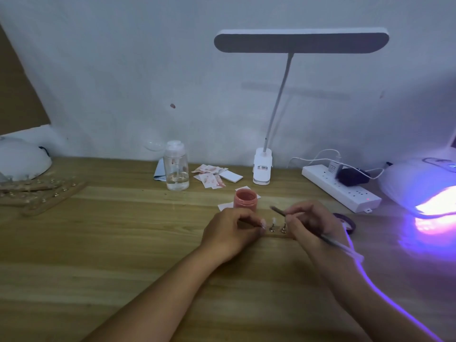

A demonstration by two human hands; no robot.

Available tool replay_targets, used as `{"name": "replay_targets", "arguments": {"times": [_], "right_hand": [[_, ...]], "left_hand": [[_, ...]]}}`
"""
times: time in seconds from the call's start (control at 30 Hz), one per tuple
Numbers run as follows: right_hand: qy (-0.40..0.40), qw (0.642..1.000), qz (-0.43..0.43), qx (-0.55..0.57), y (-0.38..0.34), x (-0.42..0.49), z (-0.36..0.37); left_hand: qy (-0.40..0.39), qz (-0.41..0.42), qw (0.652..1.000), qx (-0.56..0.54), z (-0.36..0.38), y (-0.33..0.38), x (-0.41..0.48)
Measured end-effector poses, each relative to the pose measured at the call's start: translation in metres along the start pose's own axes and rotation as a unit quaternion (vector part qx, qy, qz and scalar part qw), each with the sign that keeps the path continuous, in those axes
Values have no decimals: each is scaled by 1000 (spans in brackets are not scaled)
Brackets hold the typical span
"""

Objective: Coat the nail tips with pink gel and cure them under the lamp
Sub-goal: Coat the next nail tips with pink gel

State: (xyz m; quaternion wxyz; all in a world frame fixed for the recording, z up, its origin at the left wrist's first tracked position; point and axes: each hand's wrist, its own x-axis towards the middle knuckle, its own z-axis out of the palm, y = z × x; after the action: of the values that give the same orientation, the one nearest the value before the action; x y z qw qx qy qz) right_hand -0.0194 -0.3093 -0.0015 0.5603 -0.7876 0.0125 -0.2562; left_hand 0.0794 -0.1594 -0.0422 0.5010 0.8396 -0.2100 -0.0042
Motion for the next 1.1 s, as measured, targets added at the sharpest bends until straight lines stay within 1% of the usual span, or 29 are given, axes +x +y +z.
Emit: {"name": "replay_targets", "arguments": {"times": [0.07,0.2,0.3,0.4,0.57,0.77,0.87,0.9,0.97,1.03,1.1], "right_hand": [[-11,1000,18,17,-7,9,-1],[-51,995,85,22,-22,41,3],[-68,991,113,-8,-34,73,11],[-64,990,115,-47,-38,92,19],[-89,984,123,-91,-27,100,32],[-129,964,112,-201,-18,99,39],[-139,958,115,-221,-18,97,39],[-131,961,118,-214,-18,96,38],[-87,976,113,-165,-19,89,34],[-36,993,108,-44,-18,73,24],[-17,990,106,89,-11,50,12]], "left_hand": [[5,-2,1000,11,0,1,0],[-1,-1,999,37,0,1,1],[-2,5,999,40,0,1,0],[-5,9,999,38,-1,1,0],[-2,18,999,44,-1,0,0],[2,23,998,53,0,-2,1],[2,21,998,54,0,-1,1],[2,20,998,52,-1,-1,1],[4,16,999,46,-1,-1,1],[7,13,999,40,-1,0,0],[10,13,999,37,0,0,-1]]}}
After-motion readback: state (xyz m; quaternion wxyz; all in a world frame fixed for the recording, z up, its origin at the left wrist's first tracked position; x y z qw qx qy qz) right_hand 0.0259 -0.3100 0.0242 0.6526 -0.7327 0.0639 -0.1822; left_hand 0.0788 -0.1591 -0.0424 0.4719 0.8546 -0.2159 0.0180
